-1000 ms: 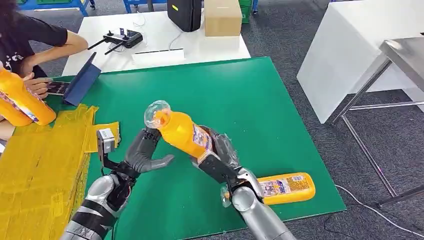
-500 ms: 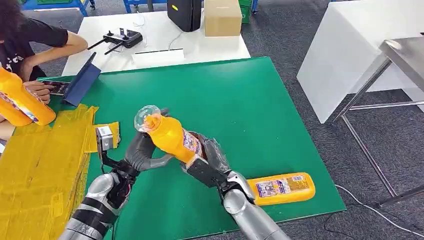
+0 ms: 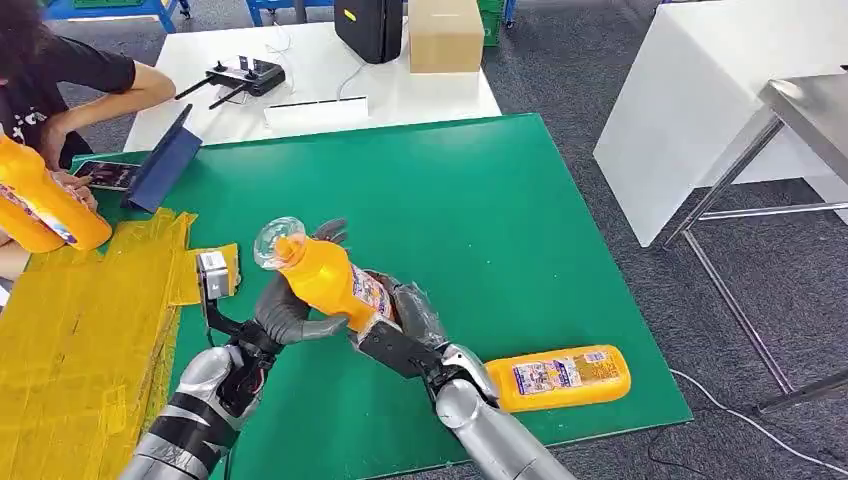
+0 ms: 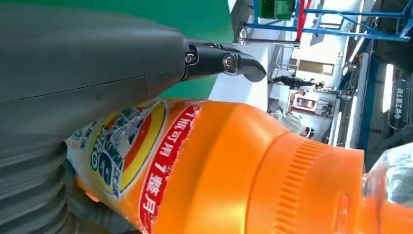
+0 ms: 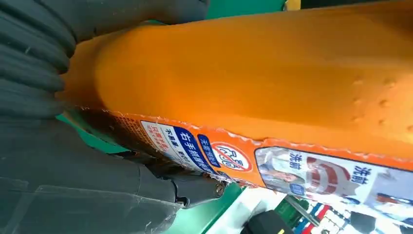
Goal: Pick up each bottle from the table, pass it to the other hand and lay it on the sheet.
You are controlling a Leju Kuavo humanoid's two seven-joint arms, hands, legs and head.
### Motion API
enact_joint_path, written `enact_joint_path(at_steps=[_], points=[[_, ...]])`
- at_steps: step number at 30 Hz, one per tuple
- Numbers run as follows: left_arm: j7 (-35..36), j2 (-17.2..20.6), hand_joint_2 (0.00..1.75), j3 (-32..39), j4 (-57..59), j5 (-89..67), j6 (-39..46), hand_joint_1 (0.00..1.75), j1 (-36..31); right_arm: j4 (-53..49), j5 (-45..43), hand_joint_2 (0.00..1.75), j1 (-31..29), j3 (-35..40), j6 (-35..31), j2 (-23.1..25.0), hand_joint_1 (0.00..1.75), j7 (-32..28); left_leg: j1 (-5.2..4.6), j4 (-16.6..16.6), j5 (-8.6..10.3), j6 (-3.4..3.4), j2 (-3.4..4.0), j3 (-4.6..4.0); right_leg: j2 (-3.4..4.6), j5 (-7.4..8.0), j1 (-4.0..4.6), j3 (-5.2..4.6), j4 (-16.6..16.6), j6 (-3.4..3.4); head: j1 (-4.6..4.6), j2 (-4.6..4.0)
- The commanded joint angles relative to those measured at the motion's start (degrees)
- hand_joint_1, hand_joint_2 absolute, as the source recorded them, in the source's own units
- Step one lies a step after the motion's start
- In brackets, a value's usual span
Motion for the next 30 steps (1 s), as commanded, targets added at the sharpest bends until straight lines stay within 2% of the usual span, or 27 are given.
enact_joint_path(at_steps=[1, 5, 6, 7, 8, 30], points=[[-0.2, -0.9, 1.75, -1.4, 3.8, 0.8, 0.0, 0.0, -3.3, 5.1, 0.1, 1.75, -2.6, 3.3, 0.3, -0.5, 1.75, 0.0, 0.07, 0.0, -0.01, -0.06, -0.2, 0.05, -0.03, -0.03, 0.05, 0.1, 0.0, -0.02, 0.0, 0.0], [-0.2, -2.2, 1.75, 0.7, 3.7, 2.8, 1.6, 0.0, -2.7, 5.5, 0.3, 1.75, -2.5, 3.7, -0.2, -0.6, 1.75, 0.2, 0.09, 0.0, -0.04, -0.07, -0.22, 0.09, -0.01, -0.05, 0.06, 0.15, 0.0, -0.02, 0.0, 0.0], [-0.2, -2.3, 1.75, 0.8, 3.7, 2.8, 1.9, 0.19, -2.7, 5.6, 0.3, 1.75, -2.5, 3.7, -0.4, -0.6, 1.75, 0.3, 0.13, 0.0, -0.06, -0.09, -0.27, 0.13, -0.01, -0.07, 0.1, 0.21, 0.0, -0.03, 0.0, 0.0], [-0.2, -2.3, 1.75, 0.7, 3.7, 2.8, 1.9, 1.59, -2.7, 5.6, 0.3, 1.75, -2.5, 3.7, -0.4, -0.7, 1.75, 0.3, 0.08, 0.0, -0.02, -0.06, -0.21, 0.07, -0.04, -0.04, 0.06, 0.13, 0.0, -0.02, 0.0, 0.0], [-0.2, -2.3, 1.75, 0.7, 3.7, 2.8, 1.9, 1.75, -2.7, 5.6, 0.3, 1.75, -2.5, 3.7, -0.4, -0.7, 1.75, 0.3, 0.09, 0.0, -0.04, -0.06, -0.21, 0.09, -0.01, -0.04, 0.06, 0.15, 0.0, -0.02, 0.0, 0.0], [-0.1, -2.5, 1.75, 0.1, 4.6, 2.7, 2.7, 1.75, -3.4, 5.6, -0.2, 1.75, -2.8, 3.5, -0.7, -0.5, 1.75, 0.2, 0.18, 0.1, -0.1, -0.11, -0.31, 0.15, 0.03, -0.09, 0.14, 0.25, 0.0, -0.04, 0.0, 0.0]])
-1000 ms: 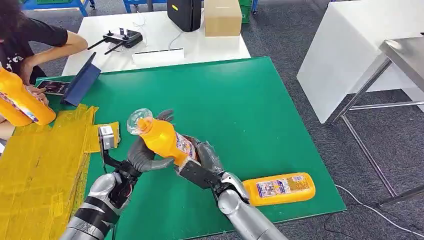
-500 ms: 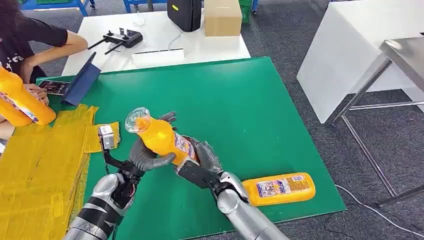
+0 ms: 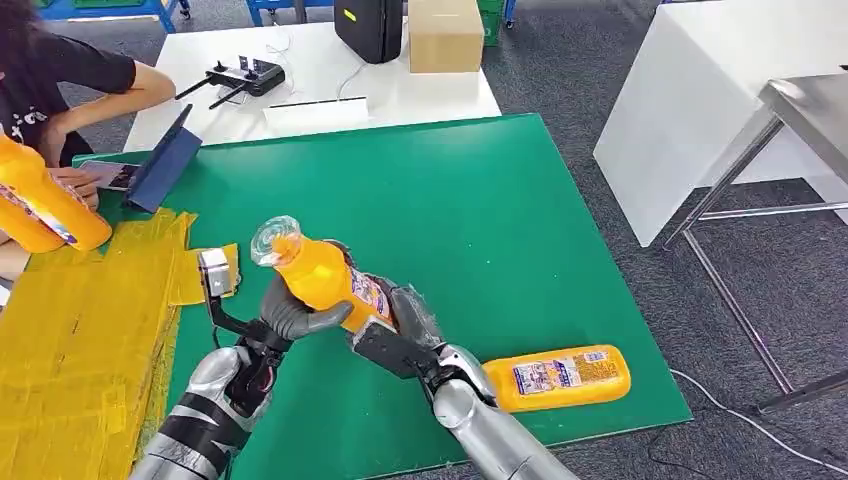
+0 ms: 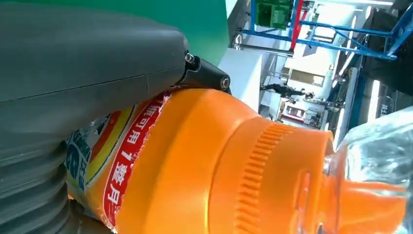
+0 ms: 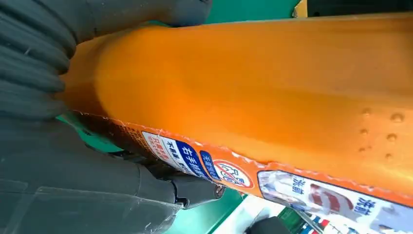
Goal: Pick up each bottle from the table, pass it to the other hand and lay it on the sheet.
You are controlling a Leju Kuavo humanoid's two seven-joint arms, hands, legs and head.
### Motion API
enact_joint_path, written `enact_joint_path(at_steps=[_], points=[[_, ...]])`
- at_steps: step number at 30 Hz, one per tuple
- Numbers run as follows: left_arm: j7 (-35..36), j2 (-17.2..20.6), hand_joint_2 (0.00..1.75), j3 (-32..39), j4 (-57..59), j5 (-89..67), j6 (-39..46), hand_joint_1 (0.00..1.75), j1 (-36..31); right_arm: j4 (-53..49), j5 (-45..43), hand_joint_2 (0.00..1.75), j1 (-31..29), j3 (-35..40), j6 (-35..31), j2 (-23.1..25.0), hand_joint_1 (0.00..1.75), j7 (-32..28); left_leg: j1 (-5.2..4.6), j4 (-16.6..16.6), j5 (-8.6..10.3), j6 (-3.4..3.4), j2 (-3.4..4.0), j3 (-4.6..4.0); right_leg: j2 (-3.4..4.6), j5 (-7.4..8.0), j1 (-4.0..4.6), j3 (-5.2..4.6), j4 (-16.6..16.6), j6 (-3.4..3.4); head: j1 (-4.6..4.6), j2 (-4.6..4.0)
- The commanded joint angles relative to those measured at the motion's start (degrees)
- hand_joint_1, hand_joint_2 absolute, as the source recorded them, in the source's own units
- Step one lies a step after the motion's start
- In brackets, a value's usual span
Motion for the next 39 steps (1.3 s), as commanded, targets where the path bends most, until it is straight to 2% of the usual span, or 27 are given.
enact_joint_path(at_steps=[1, 4, 5, 6, 7, 10, 11, 12, 14, 20, 21, 22, 25, 26, 27, 28, 30, 35, 39], points=[[0.3, -0.6, 1.75, 0.0, 3.8, 0.0, 0.2, 1.75, -3.4, 3.1, 0.0, 1.75, -1.7, 2.2, -0.1, -0.6, 1.75, -0.2, 0.09, 0.0, -0.04, -0.06, -0.2, 0.06, -0.02, -0.04, 0.07, 0.12, 0.0, -0.02, 0.0, 0.0], [0.7, -0.2, 1.75, -0.6, 3.8, -0.9, 1.0, 1.75, -3.6, 2.1, -0.2, 1.75, -1.4, 1.9, -0.8, -0.9, 1.75, -0.6, 0.11, 0.0, -0.05, -0.08, -0.22, 0.09, 0.0, -0.05, 0.08, 0.15, 0.0, -0.03, -0.02, 0.0], [0.8, 0.3, 1.75, -1.5, 3.8, -3.1, 2.5, 1.75, -4.1, 1.3, -0.4, 1.75, -1.2, 1.5, -1.3, -1.2, 1.4, -0.7, 0.08, 0.0, -0.03, -0.06, -0.19, 0.05, -0.02, -0.04, 0.06, 0.1, 0.0, -0.02, -0.02, 0.0], [0.4, 0.9, 1.75, -2.3, 3.6, -6.7, 5.5, 1.75, -4.9, -0.2, -0.6, 1.75, -0.9, 0.9, -2.2, -1.8, 0.19, -0.6, 0.1, 0.0, -0.04, -0.08, -0.27, 0.08, -0.04, -0.06, 0.08, 0.15, 0.0, -0.03, -0.02, 0.0], [0.1, 1.1, 1.75, -2.5, 3.1, -9.0, 7.5, 1.75, -5.3, -1.4, -0.5, 1.75, -0.7, 0.5, -3.0, -2.3, 0.0, -0.5, 0.09, 0.0, -0.02, -0.06, -0.24, 0.02, -0.07, -0.04, 0.07, 0.1, 0.0, -0.03, -0.02, 0.0], [0.0, 2.8, 1.75, -3.0, -0.1, -24.1, 20.8, 1.75, -6.1, -10.1, -1.0, 1.75, 1.9, -1.9, -2.9, -5.1, 0.0, 0.1, 0.15, 0.1, -0.05, -0.09, -0.43, -0.01, -0.15, -0.09, 0.12, 0.12, 0.0, -0.03, -0.04, 0.0], [1.1, 4.0, 1.75, -2.9, -1.2, -34.3, 29.4, 1.75, -6.3, -13.6, -1.0, 1.75, 3.3, -3.0, -2.9, -5.8, 0.0, 0.1, 0.12, 0.1, -0.02, -0.07, -0.35, -0.06, -0.14, -0.05, 0.1, 0.05, 0.0, -0.02, -0.02, 0.0], [3.7, 4.7, 1.75, -0.8, -3.1, -41.7, 34.6, 1.75, -5.8, -18.5, -1.1, 1.75, 5.3, -4.5, -2.4, -6.6, 0.0, 0.0, 0.15, 0.2, -0.05, -0.09, -0.45, -0.04, -0.17, -0.09, 0.13, 0.09, 0.0, -0.03, 0.0, 0.0], [3.9, 4.8, 1.75, 1.9, -4.9, -42.9, 32.7, 1.75, -5.1, -21.9, -0.7, 1.75, 6.7, -5.4, -0.9, -7.2, 0.0, 0.9, 0.11, 0.1, -0.05, -0.07, -0.27, -0.04, -0.04, -0.06, 0.09, 0.04, 0.0, -0.03, -0.02, 0.0], [7.5, 6.9, 1.75, 6.5, -5.7, -56.5, 40.5, 1.75, -5.3, -27.1, 0.9, 1.75, 8.5, -7.6, -2.0, -8.4, 0.0, -0.1, 0.12, 0.1, -0.08, -0.08, -0.23, -0.03, -0.01, -0.09, 0.1, 0.04, 0.0, -0.03, 0.0, 0.0], [11.2, 7.4, 1.75, 7.2, -5.1, -65.9, 45.5, 1.75, -5.5, -27.8, 1.1, 0.0, 8.9, -8.3, -1.8, -8.3, 0.0, -0.1, 0.14, 0.1, -0.11, -0.09, -0.3, 0.0, -0.03, -0.12, 0.11, 0.09, 0.1, -0.03, 0.0, 0.0], [18.0, 7.8, 1.75, 8.6, -4.3, -79.9, 51.4, 1.75, -5.6, -28.6, 1.1, 0.0, 9.2, -9.0, -1.7, -8.1, 0.0, -0.2, 0.18, 0.2, -0.15, -0.11, -0.28, 0.06, 0.04, -0.14, 0.14, 0.15, 0.1, -0.04, 0.0, 0.0], [27.4, 8.1, 1.75, 12.5, -2.2, -100.8, 52.7, 1.75, -6.0, -30.1, 0.9, 0.0, 9.4, -9.6, -1.3, -8.5, 0.0, -0.7, 0.08, 0.0, -0.04, -0.07, -0.02, 0.0, 0.1, -0.02, 0.06, 0.01, 0.0, -0.03, 0.0, 0.0], [28.0, 8.4, 1.75, 12.8, -1.5, -102.5, 52.2, 1.75, -6.2, -30.1, 0.9, 0.0, 9.4, -9.7, -1.2, -8.5, 0.0, -0.6, 0.12, 0.1, -0.06, -0.1, -0.13, 0.02, 0.06, -0.06, 0.08, 0.05, 0.0, -0.05, -0.02, 0.0], [30.2, 9.4, 1.75, 12.9, -0.2, -106.5, 51.2, 1.75, -6.9, -30.0, 0.8, 1.75, 9.4, -10.0, -1.1, -8.5, 0.0, -0.5, 0.14, 0.1, -0.07, -0.12, -0.15, 0.04, 0.09, -0.06, 0.11, 0.07, 0.0, -0.06, 0.0, 0.0], [36.1, 13.9, 1.75, 6.9, 1.3, -106.5, 50.0, 1.75, -8.3, -29.9, 0.8, 1.75, 9.6, -10.3, -0.9, -8.3, 0.0, -0.5, 0.11, 0.1, -0.04, -0.1, -0.13, 0.01, 0.06, -0.04, 0.09, 0.04, 0.0, -0.05, -0.02, 0.02], [44.4, 19.6, 1.75, -2.1, 3.0, -106.5, 48.4, 1.75, -10.8, -30.0, 0.8, 1.75, 9.8, -10.3, -0.9, -8.2, 0.0, -0.5, 0.06, 0.0, -0.01, -0.07, -0.12, -0.01, 0.0, -0.03, 0.05, 0.0, 0.0, -0.04, -0.02, 0.0], [44.4, 19.6, 1.75, -2.1, 3.0, -106.5, 48.4, 1.75, -10.8, -30.0, 0.8, 1.75, 9.8, -10.3, -0.9, -8.2, 0.0, -0.5, 0.12, 0.0, -0.03, -0.09, -0.09, 0.05, 0.04, -0.05, 0.1, 0.03, 0.0, -0.05, -0.02, 0.0], [53.2, 25.7, 1.75, -14.3, 5.5, -106.5, 43.8, 1.75, -15.5, -30.3, 1.2, 1.75, 9.7, -9.7, -0.9, -8.5, 0.0, -0.7, 0.19, 0.1, -0.07, -0.1, -0.32, 0.05, -0.09, -0.12, 0.16, 0.13, 0.0, -0.03, 0.02, 0.0]])
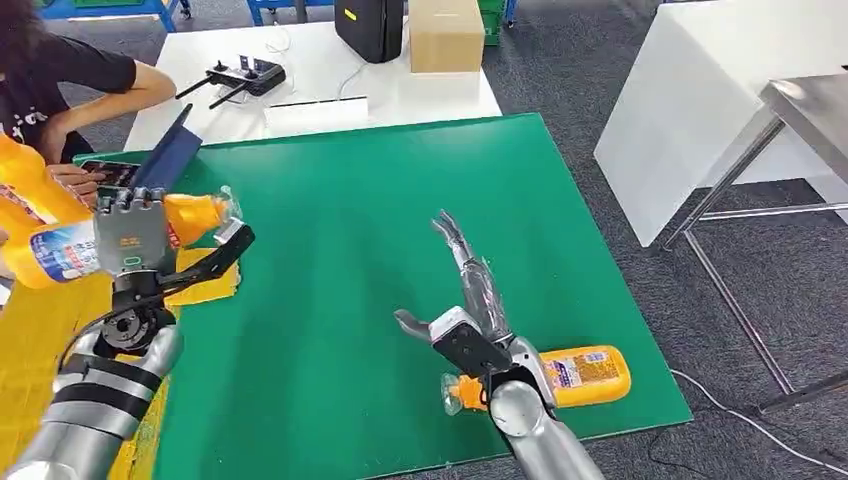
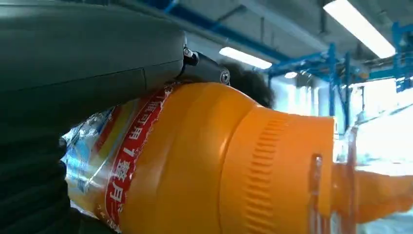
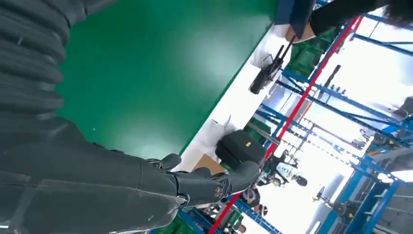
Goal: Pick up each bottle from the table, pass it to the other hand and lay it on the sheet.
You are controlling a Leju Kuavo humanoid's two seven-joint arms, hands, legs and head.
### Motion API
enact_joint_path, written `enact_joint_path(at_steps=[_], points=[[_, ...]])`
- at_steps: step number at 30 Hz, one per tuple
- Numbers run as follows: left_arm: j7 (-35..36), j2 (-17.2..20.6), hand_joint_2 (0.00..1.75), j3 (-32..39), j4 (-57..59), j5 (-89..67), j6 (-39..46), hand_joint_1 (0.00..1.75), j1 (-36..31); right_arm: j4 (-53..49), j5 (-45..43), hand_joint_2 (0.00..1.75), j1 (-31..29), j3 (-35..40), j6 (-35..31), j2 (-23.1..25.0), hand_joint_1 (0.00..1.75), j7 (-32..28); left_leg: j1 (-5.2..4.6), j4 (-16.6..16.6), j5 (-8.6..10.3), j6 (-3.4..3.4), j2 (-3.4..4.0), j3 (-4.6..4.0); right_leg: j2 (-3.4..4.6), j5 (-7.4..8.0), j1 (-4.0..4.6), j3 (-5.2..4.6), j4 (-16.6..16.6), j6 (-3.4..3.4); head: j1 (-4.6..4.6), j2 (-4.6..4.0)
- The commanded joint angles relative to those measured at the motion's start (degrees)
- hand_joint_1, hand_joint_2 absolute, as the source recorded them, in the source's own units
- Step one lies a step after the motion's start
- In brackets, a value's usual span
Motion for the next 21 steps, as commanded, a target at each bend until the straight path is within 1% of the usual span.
enact_joint_path(at_steps=[1, 2, 3, 6, 7, 9, 10, 11, 12, 13, 14, 18, 21], points=[[12.7, 11.8, 1.75, -23.9, 10.7, -0.2, -8.6, 1.75, -11.7, -0.7, 0.6, 1.75, -0.9, -0.2, 0.2, -1.7, 0.0, 0.0, 0.22, 0.2, -0.14, -0.1, -0.46, 0.08, -0.11, -0.16, 0.18, 0.25, 0.0, -0.03, 0.04, 0.0], [11.6, 11.5, 1.75, -23.2, 12.1, -0.2, -8.9, 1.75, -12.0, -0.8, 0.6, 1.75, -0.9, -0.1, 0.2, -1.7, 0.0, 0.0, 0.21, 0.2, -0.15, -0.1, -0.35, 0.09, -0.02, -0.14, 0.16, 0.22, 0.1, -0.03, 0.07, 0.0], [10.0, 11.0, 1.75, -22.7, 15.8, -0.2, -10.2, 1.75, -13.4, -0.8, 0.8, 1.75, -1.0, 0.1, 0.2, -1.8, 0.0, 0.0, 0.14, 0.1, -0.05, -0.07, -0.26, -0.01, -0.04, -0.06, 0.11, 0.1, 0.0, -0.03, 0.07, 0.0], [5.1, 7.6, 1.75, -18.1, 24.1, -0.2, -9.2, 1.75, -15.0, -0.5, 1.2, 1.75, -1.7, 0.7, 0.3, -1.7, 0.0, 0.3, 0.04, 0.0, 0.0, -0.05, -0.2, 0.07, -0.03, -0.04, 0.01, 0.13, 0.0, -0.02, 0.04, 0.0], [2.5, 5.4, 1.75, -14.7, 27.2, 0.4, -8.8, 1.75, -15.2, -0.3, 1.7, 1.75, -1.9, 1.0, 0.3, -1.6, 0.0, 0.7, 0.08, 0.0, -0.01, -0.09, -0.31, 0.11, -0.06, -0.06, 0.04, 0.2, 0.0, -0.05, 0.05, 0.0], [-1.1, 1.9, 1.75, -9.3, 32.1, -0.2, -8.3, 1.75, -15.5, 0.0, 2.2, 1.75, -2.2, 1.4, 0.1, -1.3, 0.0, 1.0, 0.1, 0.0, -0.03, -0.09, -0.26, 0.1, -0.02, -0.05, 0.07, 0.19, 0.0, -0.03, 0.04, 0.0], [-1.9, 0.4, 1.75, -7.2, 34.8, -0.2, -9.0, 1.75, -15.7, 0.2, 2.3, 1.75, -2.4, 1.5, 0.2, -1.1, 0.0, 1.1, 0.08, 0.0, -0.02, -0.06, -0.18, 0.05, 0.01, -0.02, 0.06, 0.13, 0.0, -0.02, 0.07, 0.0], [-1.5, -0.4, 1.75, -7.5, 36.4, -0.2, -9.6, 1.75, -15.7, 0.4, 2.3, 1.75, -2.6, 1.5, 0.2, -1.0, 0.0, 1.2, 0.12, 0.0, -0.05, -0.08, -0.24, 0.14, 0.04, -0.05, 0.08, 0.23, -0.1, -0.02, 0.02, 0.0], [-4.2, -2.1, 1.75, -5.1, 38.0, 1.8, -10.4, 1.75, -15.8, 0.6, 2.3, 1.75, -2.7, 1.4, 0.2, -0.9, 0.0, 1.3, 0.05, 0.0, 0.0, -0.05, -0.22, 0.08, -0.02, -0.03, 0.02, 0.15, -0.1, 0.0, 0.04, 0.0], [-5.7, -3.0, 1.75, -3.8, 39.0, 2.7, -11.4, 1.75, -15.8, 0.7, 2.2, 1.75, -2.7, 1.3, 0.3, -0.8, 0.0, 1.3, 0.08, 0.0, -0.02, -0.06, -0.28, 0.13, -0.04, -0.06, 0.04, 0.22, -0.1, -0.01, 0.04, 0.0], [-5.8, -3.8, 1.75, -3.3, 40.1, 2.1, -12.7, 1.75, -16.2, 0.9, 2.2, 1.75, -2.8, 1.1, 0.4, -0.7, 0.0, 1.5, 0.1, 0.0, -0.04, -0.07, -0.36, 0.15, -0.08, -0.08, 0.06, 0.27, -0.1, -0.01, 0.04, 0.0], [-5.6, -4.1, 1.75, -3.3, 40.2, 2.0, -12.6, 1.75, -16.1, 0.9, 2.2, 1.75, -2.8, 1.1, 0.4, -0.6, 0.0, 1.5, 0.03, 0.0, 0.0, -0.02, -0.22, -0.02, -0.06, -0.02, 0.01, 0.06, 0.0, 0.01, 0.07, 0.0], [-6.2, -4.6, 1.75, -2.0, 41.4, 1.3, -14.0, 1.75, -16.2, 1.4, 2.1, 1.75, -2.9, 1.3, 1.1, -0.5, 0.0, 1.7, 0.08, 0.1, -0.04, -0.05, -0.23, 0.01, -0.02, -0.05, 0.05, 0.13, 0.0, -0.01, 0.07, 0.0]])
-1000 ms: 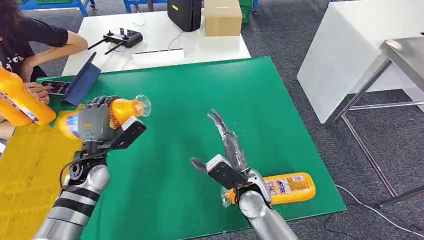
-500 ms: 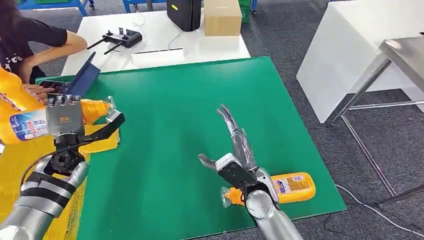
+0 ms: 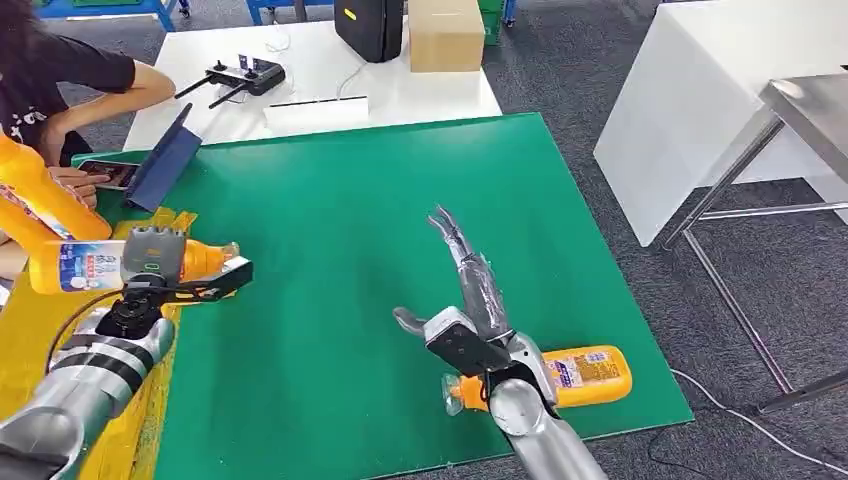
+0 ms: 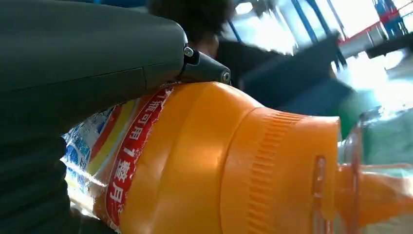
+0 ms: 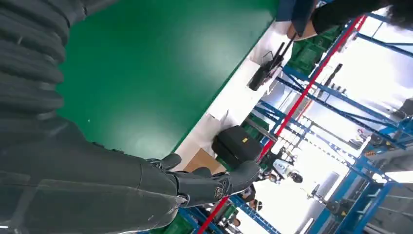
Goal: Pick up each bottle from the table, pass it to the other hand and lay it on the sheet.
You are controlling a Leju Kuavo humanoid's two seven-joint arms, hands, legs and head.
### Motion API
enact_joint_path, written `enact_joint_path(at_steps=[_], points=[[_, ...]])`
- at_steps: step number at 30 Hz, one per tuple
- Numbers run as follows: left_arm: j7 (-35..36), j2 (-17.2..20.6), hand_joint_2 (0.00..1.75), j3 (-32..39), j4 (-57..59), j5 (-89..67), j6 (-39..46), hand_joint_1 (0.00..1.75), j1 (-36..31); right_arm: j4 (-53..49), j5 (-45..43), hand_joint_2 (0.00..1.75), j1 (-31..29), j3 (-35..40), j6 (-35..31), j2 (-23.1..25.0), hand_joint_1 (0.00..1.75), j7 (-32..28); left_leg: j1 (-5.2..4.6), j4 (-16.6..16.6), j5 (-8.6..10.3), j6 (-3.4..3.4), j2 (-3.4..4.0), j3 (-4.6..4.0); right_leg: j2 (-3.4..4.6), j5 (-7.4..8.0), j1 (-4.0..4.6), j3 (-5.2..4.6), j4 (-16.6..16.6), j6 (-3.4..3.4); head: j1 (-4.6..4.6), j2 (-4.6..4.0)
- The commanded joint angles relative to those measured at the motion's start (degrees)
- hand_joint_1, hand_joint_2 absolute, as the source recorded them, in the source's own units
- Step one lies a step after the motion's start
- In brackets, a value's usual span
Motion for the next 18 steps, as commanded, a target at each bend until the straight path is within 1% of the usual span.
enact_joint_path(at_steps=[1, 2, 3, 5, 6, 9, 14, 16, 18], points=[[-1.3, -5.8, 1.75, 5.4, 11.6, -0.2, -2.7, 1.75, -4.4, 2.7, -0.1, 1.75, -2.5, 1.2, 1.2, -0.6, 0.0, 0.6, 0.13, 0.1, -0.07, -0.08, -0.27, 0.1, -0.02, -0.08, 0.1, 0.18, 0.0, -0.03, -0.02, -0.02], [-1.4, -5.9, 1.75, 5.5, 11.8, -0.2, -2.9, 1.75, -4.3, 2.8, -0.1, 1.75, -2.5, 1.2, 1.2, -0.5, 0.0, 0.6, 0.09, 0.0, -0.05, -0.07, -0.26, 0.09, -0.05, -0.07, 0.06, 0.16, 0.0, -0.02, 0.0, -0.02], [-2.2, -6.4, 1.75, 6.6, 12.4, 0.4, -3.0, 1.62, -4.2, 3.0, -0.1, 1.75, -2.5, 1.3, 1.2, -0.4, 0.0, 0.6, 0.06, 0.0, -0.02, -0.05, -0.2, 0.06, -0.03, -0.04, 0.04, 0.11, 0.0, -0.02, -0.02, -0.02], [-5.4, -7.5, 1.75, 8.8, 13.4, 2.5, -4.0, 0.38, -4.2, 3.3, -0.1, 1.75, -2.7, 1.4, 1.3, -0.4, 0.0, 0.7, 0.13, 0.0, -0.06, -0.09, -0.27, 0.14, 0.0, -0.06, 0.1, 0.22, 0.0, -0.04, -0.02, -0.02], [-6.6, -7.8, 1.75, 9.6, 13.5, 3.3, -4.0, 0.0, -4.1, 3.4, -0.1, 1.75, -2.7, 1.4, 1.4, -0.3, 0.0, 0.7, 0.16, 0.1, -0.08, -0.1, -0.31, 0.16, 0.0, -0.08, 0.12, 0.25, 0.0, -0.04, -0.02, -0.02], [-7.5, -8.2, 1.75, 10.5, 13.6, 3.9, -4.1, 0.0, -3.8, 3.8, 0.0, 1.75, -2.7, 1.5, 1.5, -0.2, 0.0, 0.7, 0.04, 0.0, -0.01, -0.03, -0.16, 0.05, -0.02, -0.01, 0.03, 0.09, 0.0, -0.01, -0.02, -0.02], [-8.3, -8.4, 1.75, 11.9, 12.7, 5.0, -2.7, 0.0, -3.4, 4.1, 0.0, 1.75, -2.7, 1.5, 1.6, -0.1, 0.0, 0.7, 0.12, 0.0, -0.07, -0.07, -0.21, 0.15, 0.06, -0.04, 0.09, 0.21, -0.1, -0.02, -0.02, -0.02], [-9.4, -8.5, 1.75, 12.6, 12.0, 5.6, -1.7, 0.0, -3.2, 4.0, 0.0, 1.75, -2.6, 1.5, 1.6, -0.1, 0.0, 0.8, 0.09, 0.0, -0.04, -0.06, -0.22, 0.11, 0.0, -0.04, 0.06, 0.17, 0.0, -0.02, -0.02, -0.02], [-12.0, -9.1, 1.75, 13.7, 10.8, 7.1, -0.9, 0.0, -2.5, 4.1, 0.0, 1.75, -2.4, 1.5, 1.7, -0.2, 0.0, 0.8, 0.1, 0.0, -0.05, -0.07, -0.22, 0.13, 0.01, -0.04, 0.07, 0.19, -0.1, -0.02, -0.02, -0.02]])
